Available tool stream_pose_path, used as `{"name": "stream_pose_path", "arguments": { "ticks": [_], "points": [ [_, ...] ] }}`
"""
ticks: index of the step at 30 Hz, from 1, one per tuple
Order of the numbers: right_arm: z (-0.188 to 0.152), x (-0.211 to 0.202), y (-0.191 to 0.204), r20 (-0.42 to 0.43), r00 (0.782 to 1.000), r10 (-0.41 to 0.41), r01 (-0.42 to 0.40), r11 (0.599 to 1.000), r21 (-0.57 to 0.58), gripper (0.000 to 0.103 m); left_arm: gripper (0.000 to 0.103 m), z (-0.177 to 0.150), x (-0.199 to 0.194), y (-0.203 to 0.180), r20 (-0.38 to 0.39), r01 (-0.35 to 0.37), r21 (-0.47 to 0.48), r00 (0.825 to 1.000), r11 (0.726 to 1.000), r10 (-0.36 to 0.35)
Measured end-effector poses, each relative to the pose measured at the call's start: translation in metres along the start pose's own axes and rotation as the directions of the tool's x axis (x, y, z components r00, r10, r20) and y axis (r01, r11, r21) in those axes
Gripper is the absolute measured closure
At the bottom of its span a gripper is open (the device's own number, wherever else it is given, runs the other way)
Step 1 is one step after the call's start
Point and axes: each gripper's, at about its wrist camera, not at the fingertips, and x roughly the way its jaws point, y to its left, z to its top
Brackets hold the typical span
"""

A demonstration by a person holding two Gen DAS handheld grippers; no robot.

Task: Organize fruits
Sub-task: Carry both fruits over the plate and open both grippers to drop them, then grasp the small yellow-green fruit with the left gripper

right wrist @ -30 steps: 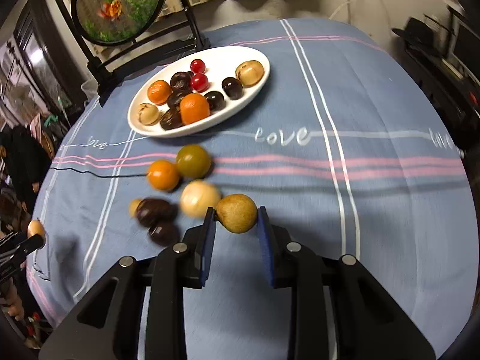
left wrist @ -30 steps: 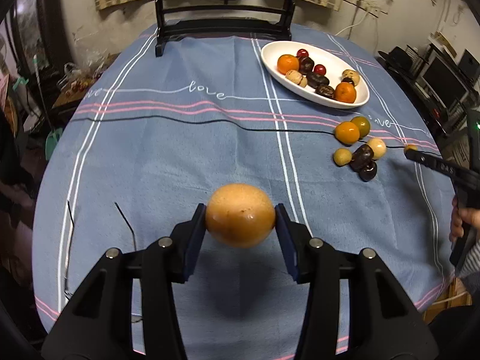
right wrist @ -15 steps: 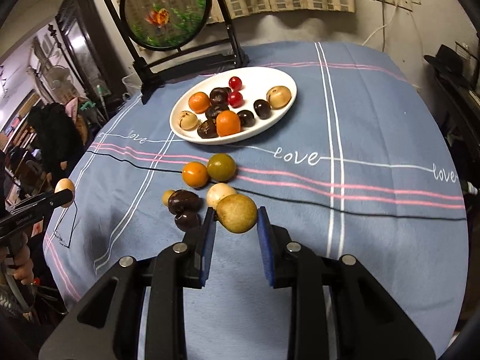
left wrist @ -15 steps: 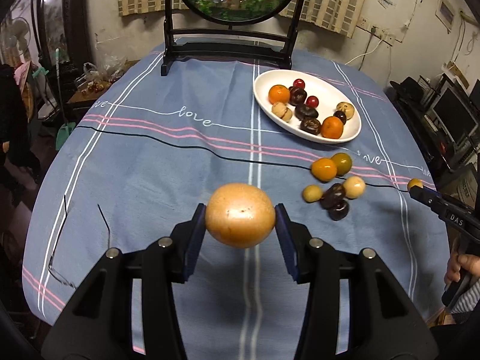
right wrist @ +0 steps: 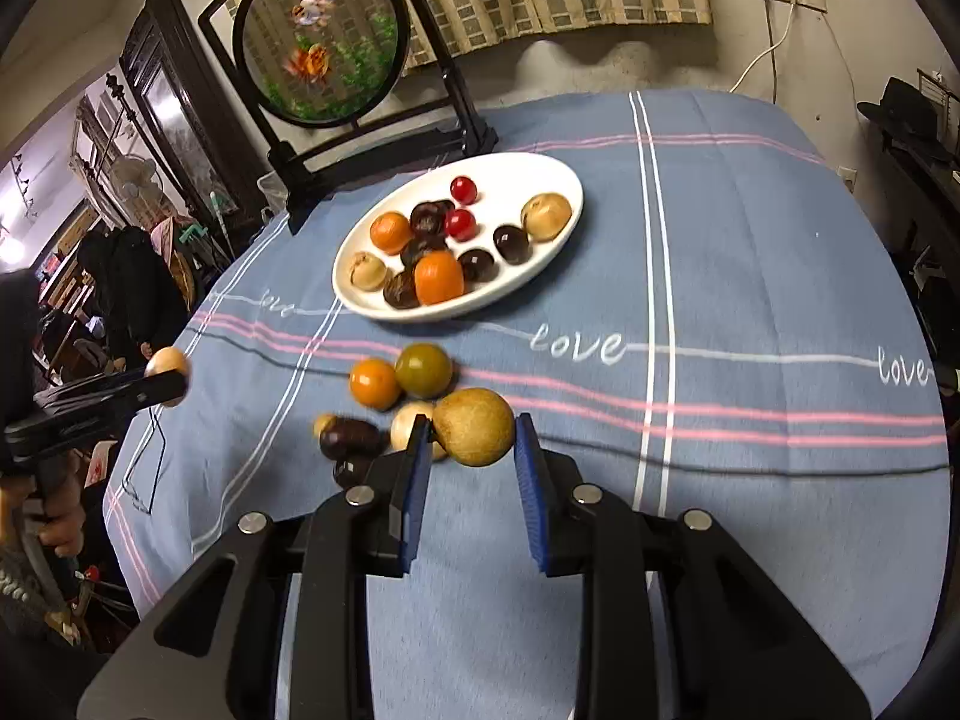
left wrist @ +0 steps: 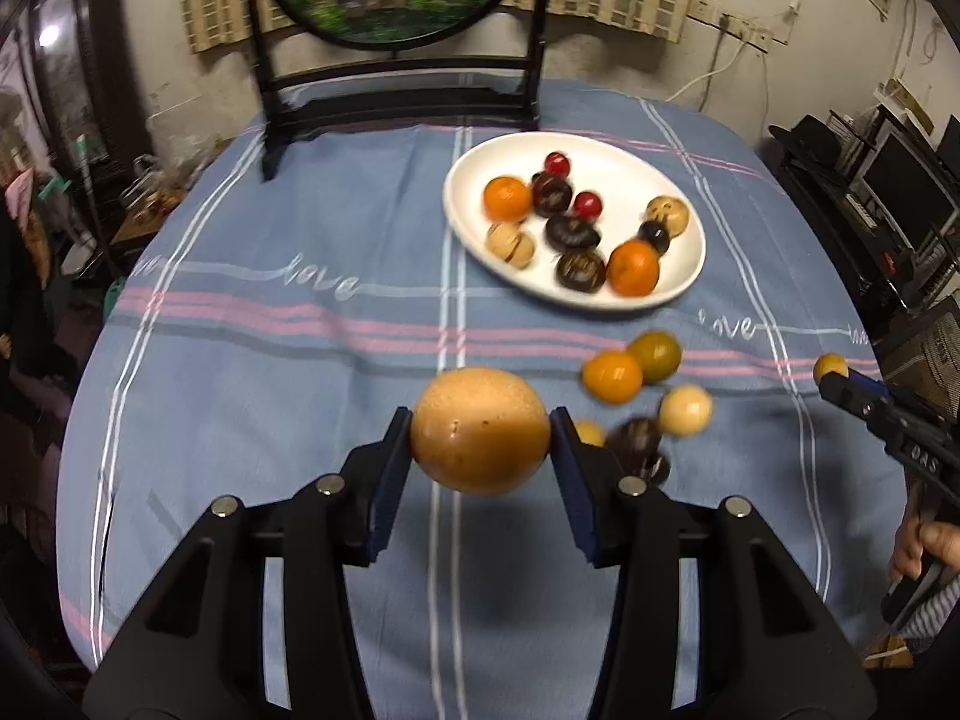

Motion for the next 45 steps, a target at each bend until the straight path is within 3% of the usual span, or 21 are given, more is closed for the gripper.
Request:
{"name": "stream_pose_path", "arguments": {
  "ticks": [8,14,23,25,27,28,33,37,41,45],
  "points": [
    [0.064,0.041,0.005,0.031,0.999,-0.024,0.025,0.999,-0.028,0.075,0.056,0.085,0.061,-0.015,0.014,0.064,0.077,0.998,0.995,-0.065],
    [0.122,0.103,0.009,0.026,0.998,-0.049,0.051,0.997,-0.063,0.075,0.056,0.150,0.119,-0.010,0.030,0.075,0.094,0.997,0.993,-0.078],
    [0.161,0.173,-0.003,-0.010,0.996,-0.085,0.083,0.992,-0.090,0.074,0.056,0.198,0.206,-0.005,-0.015,0.100,0.058,0.995,0.993,-0.099],
    [0.165,0.180,-0.005,-0.014,0.996,-0.092,0.091,0.992,-0.093,0.071,0.056,0.201,0.215,-0.004,-0.027,0.105,0.045,0.994,0.993,-0.104],
    [0.169,0.178,-0.004,0.013,0.994,-0.107,0.107,0.990,-0.096,0.045,0.054,0.201,0.219,-0.003,-0.028,0.094,0.036,0.995,0.995,-0.093],
    [0.169,0.174,-0.002,0.038,0.993,-0.109,0.113,0.988,-0.102,0.040,0.049,0.201,0.218,-0.003,-0.020,0.088,0.036,0.996,0.995,-0.088],
    [0.163,0.147,0.000,0.078,0.994,-0.070,0.077,0.993,-0.086,0.040,0.049,0.195,0.192,0.005,0.010,0.087,0.019,0.996,0.996,-0.087],
    [0.138,0.116,-0.002,0.086,0.993,-0.084,0.089,0.995,-0.048,0.040,0.047,0.172,0.154,0.017,0.023,0.084,-0.007,0.996,0.996,-0.084],
    [0.094,0.080,-0.012,0.077,0.993,-0.092,0.091,0.996,0.021,0.040,0.047,0.116,0.119,0.020,-0.017,0.056,0.002,0.998,0.998,-0.056],
    [0.046,0.048,-0.018,0.046,0.994,-0.096,0.093,0.994,0.063,0.040,0.047,0.058,0.097,0.005,-0.087,0.073,0.041,0.994,0.996,-0.069]
  ]
}}
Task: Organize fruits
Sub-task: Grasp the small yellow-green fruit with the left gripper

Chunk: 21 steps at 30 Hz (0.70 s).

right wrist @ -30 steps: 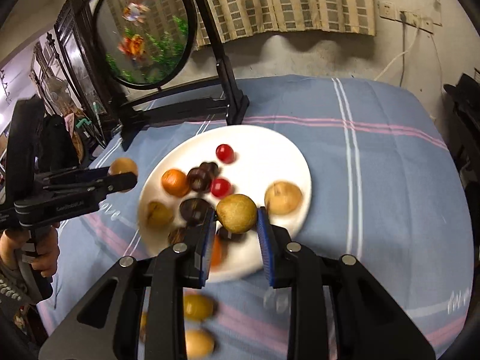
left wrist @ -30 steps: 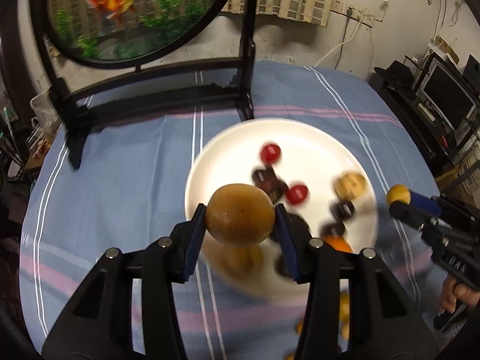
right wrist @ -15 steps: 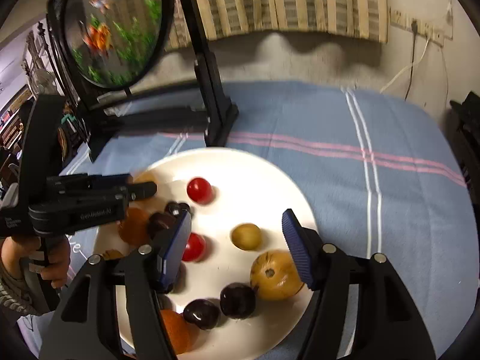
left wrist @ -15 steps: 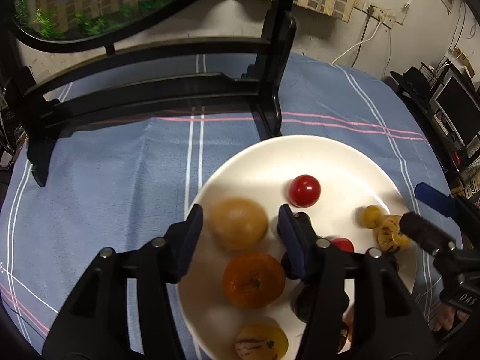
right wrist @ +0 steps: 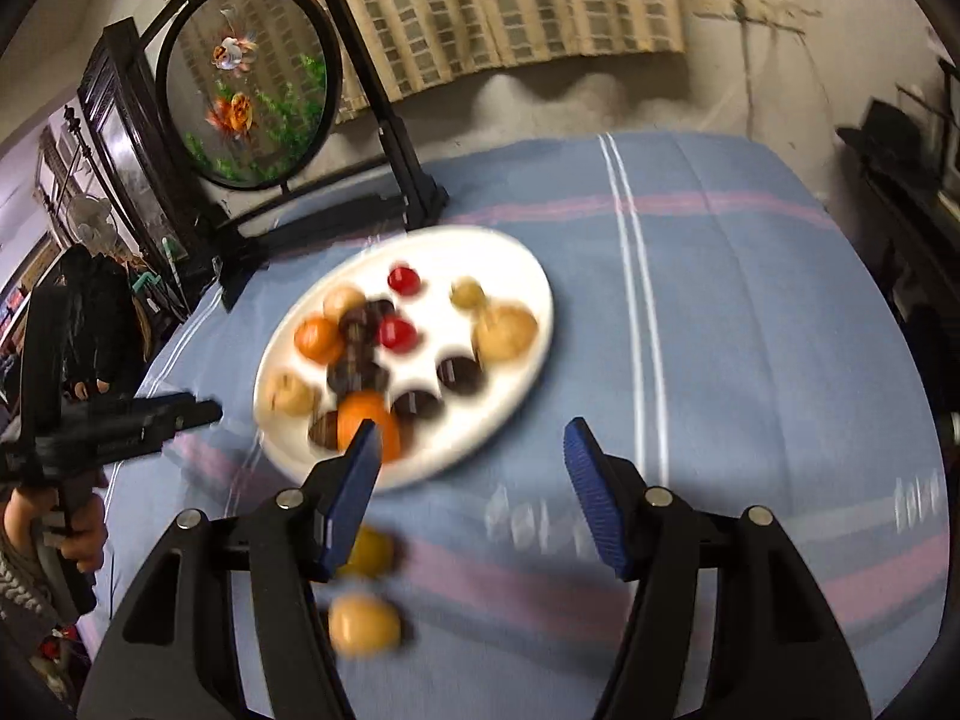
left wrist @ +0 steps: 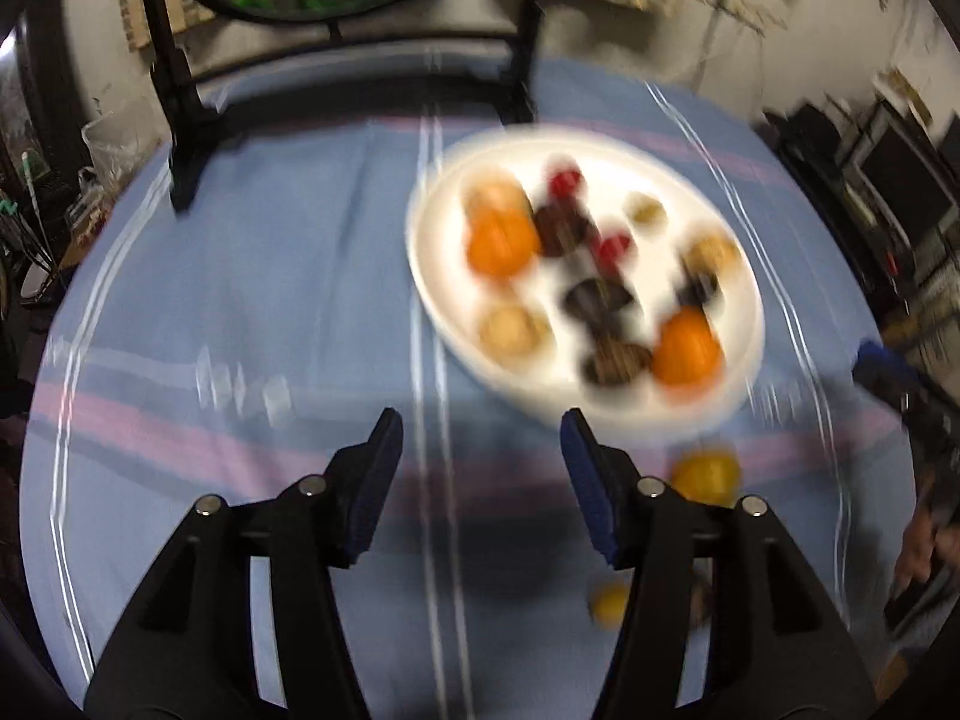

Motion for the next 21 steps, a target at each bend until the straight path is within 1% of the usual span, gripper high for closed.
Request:
{"name": "stream_pose_path", "arguments": {
  "ticks": [2,4,5,7,9,10,12,16,19,20,21],
  "points": [
    [-0.020,-0.015,-0.006,-0.021,1.000,0.002,-0.001,1.000,0.024,0.040,0.047,-0.026,-0.005,-0.015,-0.030,0.020,0.028,0.999,0.999,-0.019],
    [-0.033,-0.026,-0.011,-0.034,0.999,0.006,-0.005,0.999,0.043,0.040,0.047,-0.048,-0.009,-0.028,-0.042,0.025,0.058,0.999,0.998,-0.023],
    [-0.041,-0.032,-0.013,-0.040,0.999,0.008,-0.006,0.999,0.049,0.040,0.047,-0.056,-0.009,-0.032,-0.047,0.025,0.063,0.999,0.998,-0.022],
    [-0.050,-0.040,-0.015,-0.045,0.999,0.007,-0.004,0.998,0.056,0.040,0.047,-0.068,-0.006,-0.034,-0.066,0.031,0.046,0.997,0.998,-0.028],
    [-0.060,-0.047,-0.017,-0.053,0.999,0.004,-0.001,0.998,0.063,0.040,0.048,-0.072,-0.008,-0.035,-0.071,0.065,0.026,0.995,0.998,-0.063],
    [-0.063,-0.049,-0.018,-0.057,0.998,0.004,0.000,0.998,0.066,0.040,0.048,-0.073,-0.012,-0.039,-0.063,0.079,0.036,0.995,0.996,-0.077],
    [-0.068,-0.052,-0.019,-0.061,0.998,-0.002,0.006,0.997,0.073,0.040,0.047,-0.071,-0.020,-0.052,-0.040,0.083,0.085,0.996,0.993,-0.080],
    [-0.072,-0.057,-0.019,-0.064,0.998,0.001,0.004,0.996,0.090,0.040,0.046,-0.068,-0.022,-0.068,-0.039,0.106,0.136,0.994,0.985,-0.101],
    [-0.071,-0.062,-0.015,-0.056,0.998,-0.005,0.010,0.997,0.072,0.040,0.046,-0.070,-0.011,-0.075,-0.066,0.100,0.154,0.994,0.983,-0.090],
    [-0.071,-0.063,-0.015,-0.055,0.998,-0.009,0.013,0.998,0.069,0.040,0.046,-0.072,-0.005,-0.075,-0.075,0.081,0.160,0.995,0.984,-0.070],
    [-0.071,-0.064,-0.015,-0.053,0.999,-0.013,0.017,0.998,0.069,0.040,0.040,-0.072,-0.002,-0.073,-0.071,0.071,0.161,0.996,0.984,-0.060]
  ]
}}
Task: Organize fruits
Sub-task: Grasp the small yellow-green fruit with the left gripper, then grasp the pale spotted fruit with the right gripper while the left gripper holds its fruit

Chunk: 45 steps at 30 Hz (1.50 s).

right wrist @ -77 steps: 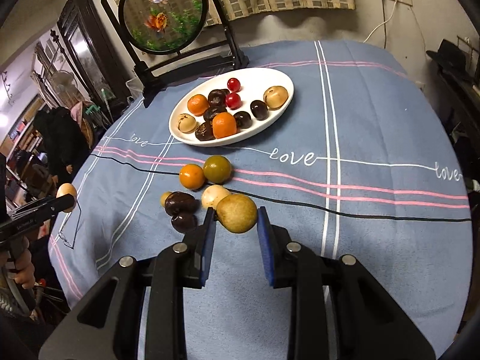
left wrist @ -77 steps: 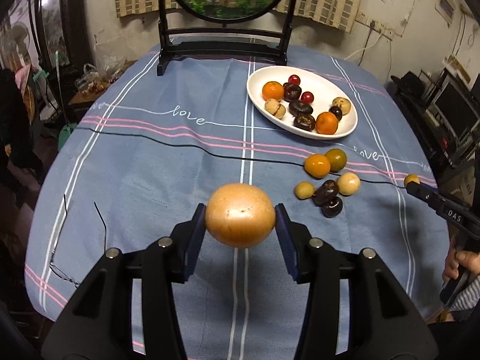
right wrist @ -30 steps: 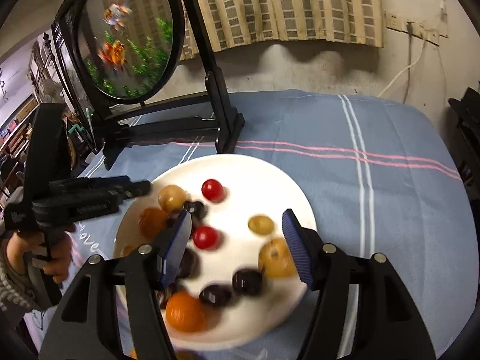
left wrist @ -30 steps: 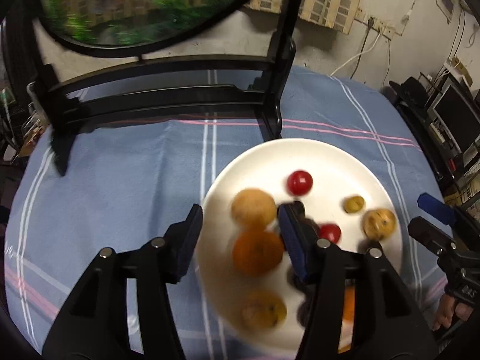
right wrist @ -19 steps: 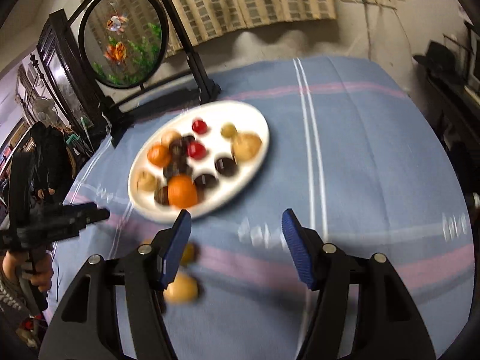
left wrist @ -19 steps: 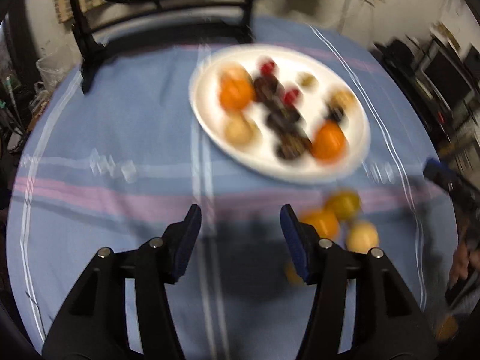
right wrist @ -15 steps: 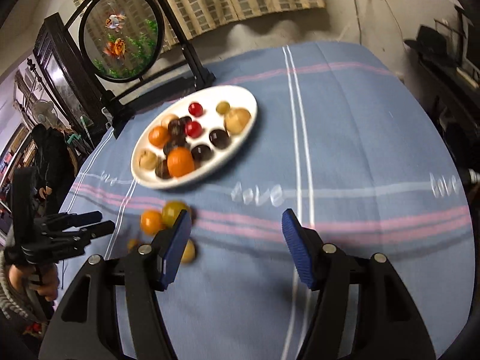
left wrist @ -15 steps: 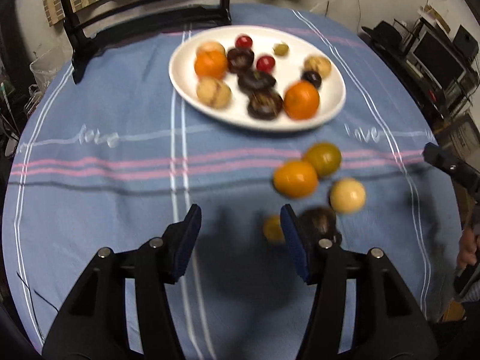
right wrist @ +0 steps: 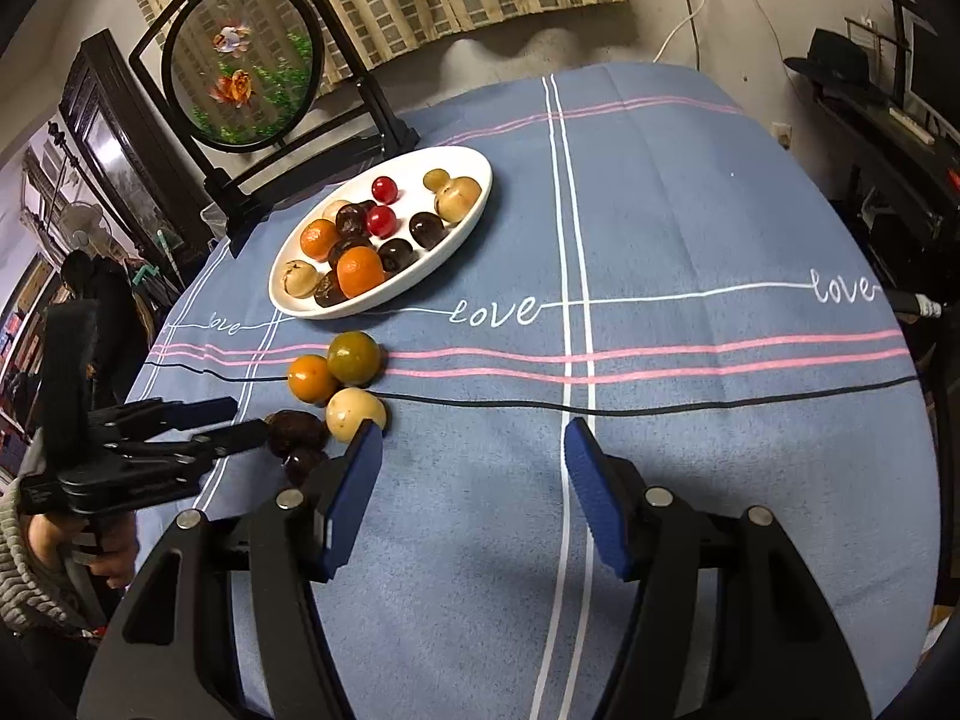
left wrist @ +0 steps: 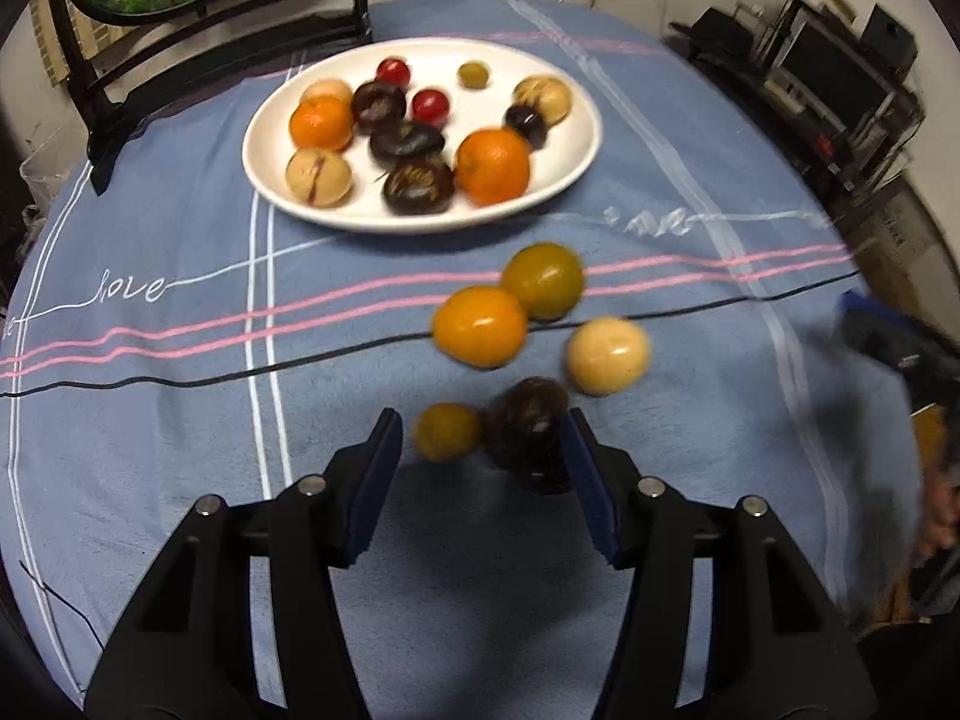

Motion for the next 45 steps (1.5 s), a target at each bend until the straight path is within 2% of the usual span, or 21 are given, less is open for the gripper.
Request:
{"name": "stream_pose_path", "arguments": {
  "ticks": [2,4,6,9,12,15,18,24,30,32,33,37,41,45],
  "points": [
    [0.000,-0.003,-0.002,0.007,1.000,-0.003,0.003,1.000,0.010,0.040,0.039,0.002,-0.003,0.011,0.030,-0.038,-0.027,0.999,0.999,0.039],
    [0.001,-0.004,-0.003,0.013,1.000,-0.007,0.006,1.000,0.014,0.040,0.043,0.005,-0.006,0.029,0.032,-0.091,-0.063,0.995,0.994,0.094],
    [0.001,-0.003,-0.003,0.014,1.000,-0.006,0.006,1.000,0.017,0.040,0.043,0.006,-0.011,0.047,0.035,-0.085,-0.105,0.995,0.991,0.089],
    [0.000,-0.001,0.000,0.010,1.000,0.005,-0.005,1.000,0.013,0.040,0.043,0.004,-0.020,0.059,0.047,-0.114,-0.116,0.992,0.987,0.120],
    [-0.001,0.000,0.006,0.002,1.000,0.014,-0.014,1.000,-0.006,0.040,0.043,-0.005,-0.020,0.057,0.039,-0.081,-0.118,0.996,0.990,0.086],
    [0.000,0.001,0.009,-0.001,1.000,0.018,-0.018,1.000,-0.023,0.040,0.043,-0.014,-0.013,0.044,0.029,-0.108,-0.069,0.994,0.992,0.110],
    [0.000,0.001,0.010,-0.003,1.000,0.013,-0.013,0.999,-0.032,0.040,0.044,-0.015,-0.005,0.045,0.012,-0.095,-0.089,0.995,0.991,0.097],
    [-0.001,0.001,0.010,-0.011,1.000,-0.003,0.002,1.000,-0.024,0.040,0.063,-0.005,0.009,0.064,0.002,-0.074,-0.134,0.997,0.988,0.075],
    [-0.004,0.003,0.012,-0.029,0.999,-0.021,0.020,1.000,-0.024,0.040,0.063,0.001,0.021,0.068,-0.005,-0.056,-0.134,0.998,0.989,0.055],
    [-0.004,0.004,0.013,-0.033,0.999,-0.025,0.025,0.999,-0.023,0.040,0.067,0.003,0.030,0.070,-0.023,-0.041,-0.143,0.999,0.989,0.038],
    [-0.004,0.004,0.014,-0.033,0.999,-0.028,0.027,0.999,-0.026,0.040,0.073,0.002,0.032,0.071,-0.030,-0.032,-0.149,0.999,0.988,0.028],
    [-0.001,0.006,0.020,-0.034,0.999,-0.026,0.025,0.999,-0.043,0.040,0.078,-0.002,0.032,0.069,-0.016,-0.014,-0.147,1.000,0.989,0.012],
    [0.003,0.019,0.036,-0.054,0.999,-0.005,0.000,0.995,-0.101,0.040,0.078,-0.007,0.024,0.070,0.003,-0.008,-0.163,1.000,0.987,0.009],
    [0.008,0.045,0.066,-0.083,0.996,0.024,-0.042,0.974,-0.222,0.040,0.078,-0.019,0.005,0.076,0.021,-0.004,-0.197,1.000,0.980,0.008]
  ]
}}
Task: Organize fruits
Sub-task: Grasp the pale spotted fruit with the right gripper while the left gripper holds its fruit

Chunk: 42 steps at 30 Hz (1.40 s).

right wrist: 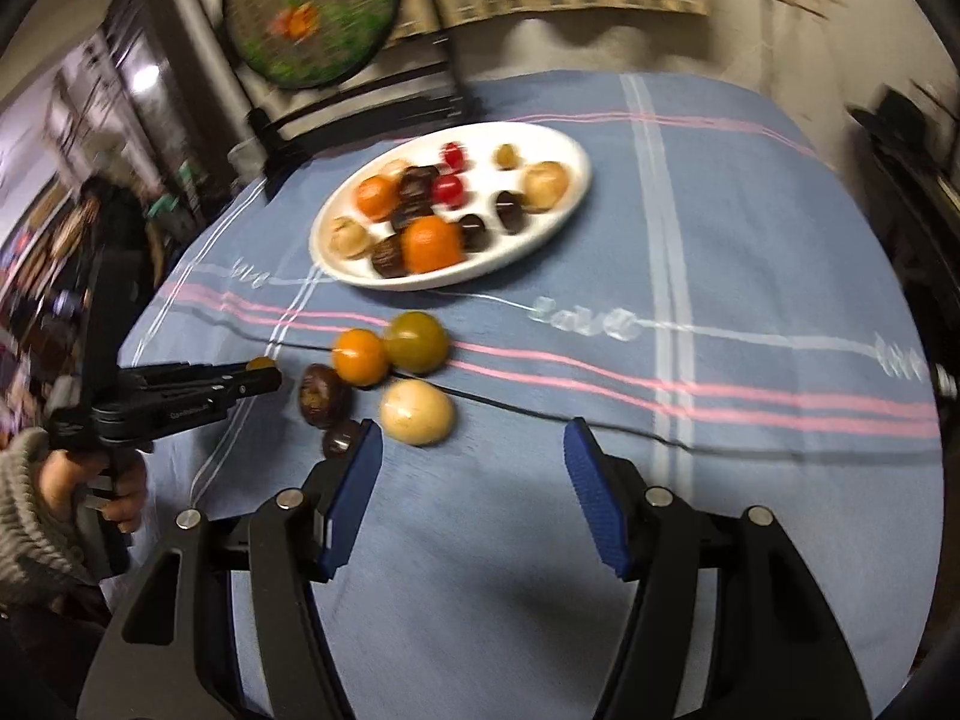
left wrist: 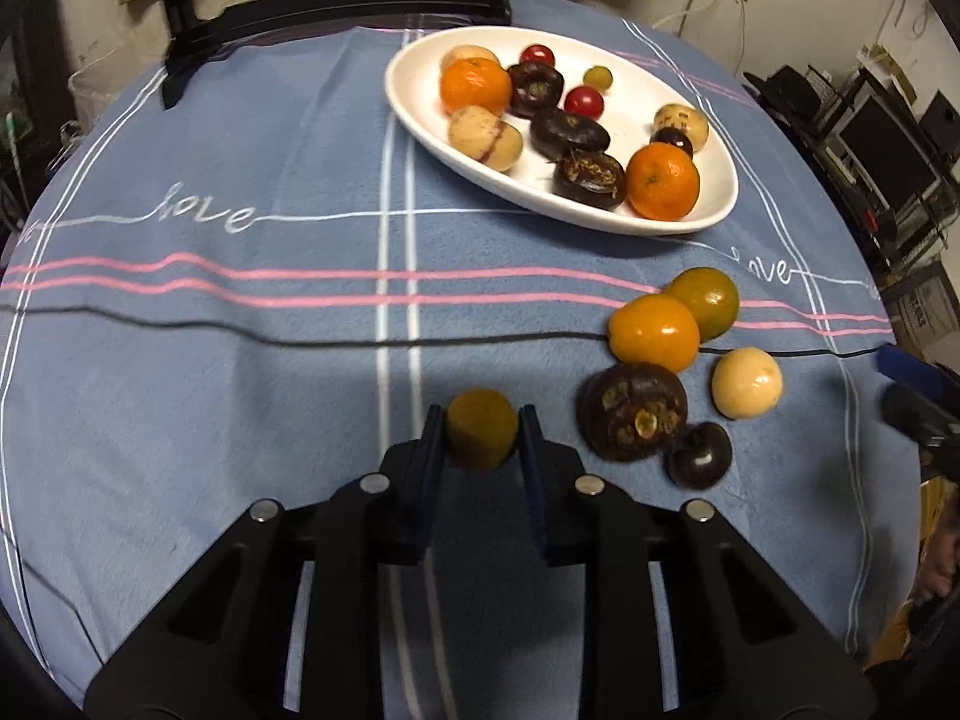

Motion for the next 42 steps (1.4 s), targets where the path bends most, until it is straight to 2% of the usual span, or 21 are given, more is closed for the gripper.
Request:
{"name": "stream_pose_path", "arguments": {
  "ticks": [3,8,14,17,23,26,32,37,42],
  "points": [
    [0.005,0.023,0.013,-0.028,0.999,0.027,-0.029,0.998,-0.053,0.042,0.078,-0.009,-0.013,0.006,0.010,-0.013,-0.021,1.000,1.000,0.013],
    [0.009,0.054,0.017,-0.090,0.995,0.039,-0.045,0.996,-0.075,0.056,0.078,-0.027,-0.028,0.020,0.017,-0.032,-0.076,0.999,0.997,0.034],
    [0.008,0.074,0.014,-0.135,0.990,0.042,-0.050,0.997,-0.061,0.057,0.078,-0.037,-0.028,0.029,0.004,-0.042,-0.102,0.999,0.994,0.043],
    [0.007,0.077,0.013,-0.143,0.989,0.043,-0.052,0.997,-0.055,0.063,0.078,-0.036,-0.027,0.027,0.002,-0.040,-0.091,0.999,0.995,0.041],
    [0.006,0.076,0.011,-0.125,0.991,0.055,-0.060,0.998,-0.035,0.064,0.078,-0.033,-0.032,0.019,0.013,-0.040,-0.065,0.999,0.997,0.041],
    [0.006,0.062,0.012,-0.098,0.993,0.061,-0.064,0.998,-0.030,0.064,0.078,-0.032,-0.040,0.015,0.026,-0.044,-0.061,0.999,0.997,0.046],
    [0.004,0.004,0.010,0.018,0.998,0.057,-0.057,0.998,-0.018,0.064,0.078,-0.032,-0.068,-0.001,0.076,-0.054,-0.023,0.996,0.998,0.056],
    [-0.009,-0.055,0.011,0.128,0.991,0.050,-0.048,0.999,-0.021,0.064,0.078,-0.035,-0.096,-0.014,0.129,-0.068,0.001,0.989,0.998,0.067],
    [-0.032,-0.093,0.022,0.175,0.983,0.061,-0.054,0.997,-0.046,0.064,0.078,-0.044,-0.120,-0.019,0.159,-0.064,-0.011,0.985,0.998,0.065]
  ]
}}
